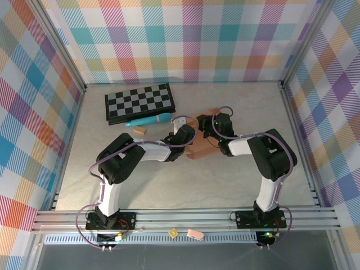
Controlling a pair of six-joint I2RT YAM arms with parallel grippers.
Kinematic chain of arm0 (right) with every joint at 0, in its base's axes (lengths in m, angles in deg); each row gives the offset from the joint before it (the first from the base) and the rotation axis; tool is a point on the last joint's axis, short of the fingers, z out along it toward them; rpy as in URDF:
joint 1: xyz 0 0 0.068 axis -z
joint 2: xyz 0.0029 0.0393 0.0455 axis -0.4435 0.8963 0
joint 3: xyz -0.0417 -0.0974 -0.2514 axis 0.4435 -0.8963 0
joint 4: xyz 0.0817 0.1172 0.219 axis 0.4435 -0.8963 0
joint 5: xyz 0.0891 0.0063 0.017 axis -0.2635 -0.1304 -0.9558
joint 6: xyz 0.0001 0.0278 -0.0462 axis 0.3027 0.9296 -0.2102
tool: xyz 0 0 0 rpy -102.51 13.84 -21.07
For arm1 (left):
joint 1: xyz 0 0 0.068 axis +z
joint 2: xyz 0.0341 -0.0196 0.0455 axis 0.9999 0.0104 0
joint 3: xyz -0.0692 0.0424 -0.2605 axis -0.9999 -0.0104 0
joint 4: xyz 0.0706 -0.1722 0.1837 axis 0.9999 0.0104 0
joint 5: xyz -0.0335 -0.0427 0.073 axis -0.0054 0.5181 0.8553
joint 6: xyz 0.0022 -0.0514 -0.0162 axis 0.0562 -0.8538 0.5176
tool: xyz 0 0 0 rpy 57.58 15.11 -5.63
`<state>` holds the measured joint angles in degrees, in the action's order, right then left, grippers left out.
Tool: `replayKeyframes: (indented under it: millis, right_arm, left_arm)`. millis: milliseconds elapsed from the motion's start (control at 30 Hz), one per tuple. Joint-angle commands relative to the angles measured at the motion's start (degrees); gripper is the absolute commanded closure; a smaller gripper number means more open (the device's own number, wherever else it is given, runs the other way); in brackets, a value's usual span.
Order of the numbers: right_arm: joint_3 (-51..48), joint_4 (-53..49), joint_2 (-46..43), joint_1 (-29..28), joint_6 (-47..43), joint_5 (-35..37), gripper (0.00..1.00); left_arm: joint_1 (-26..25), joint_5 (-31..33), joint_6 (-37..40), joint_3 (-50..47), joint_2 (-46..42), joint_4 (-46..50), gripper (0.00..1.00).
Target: Fold the paper box
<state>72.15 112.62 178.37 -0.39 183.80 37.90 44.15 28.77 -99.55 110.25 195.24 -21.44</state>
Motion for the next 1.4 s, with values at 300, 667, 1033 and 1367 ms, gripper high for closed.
replayKeyframes:
  millis: [300, 667, 1033, 1367]
  right_arm:
    - [3.18, -23.37, -7.26, -3.34, 1.16, 0.93, 0.53]
    - [23.91, -72.11, -22.61, 0.79, -13.26, 6.96, 0.23]
    - [43.24, -93.10, -19.40, 6.77, -32.89, 3.77, 0.28]
    - [51.54, -101.07, -13.43, 6.79, -40.90, 0.13, 0.30]
  left_arm:
    - [-0.15, 3.77, -0.17, 4.67, -0.05, 3.51, 1.00]
    - [4.63, -7.93, -9.14, 15.88, -6.00, 38.89, 1.00]
    - [12.33, -29.19, -13.13, 32.36, -3.78, 69.79, 1.00]
    - [13.26, -33.26, -11.10, 36.43, -4.74, 77.69, 1.00]
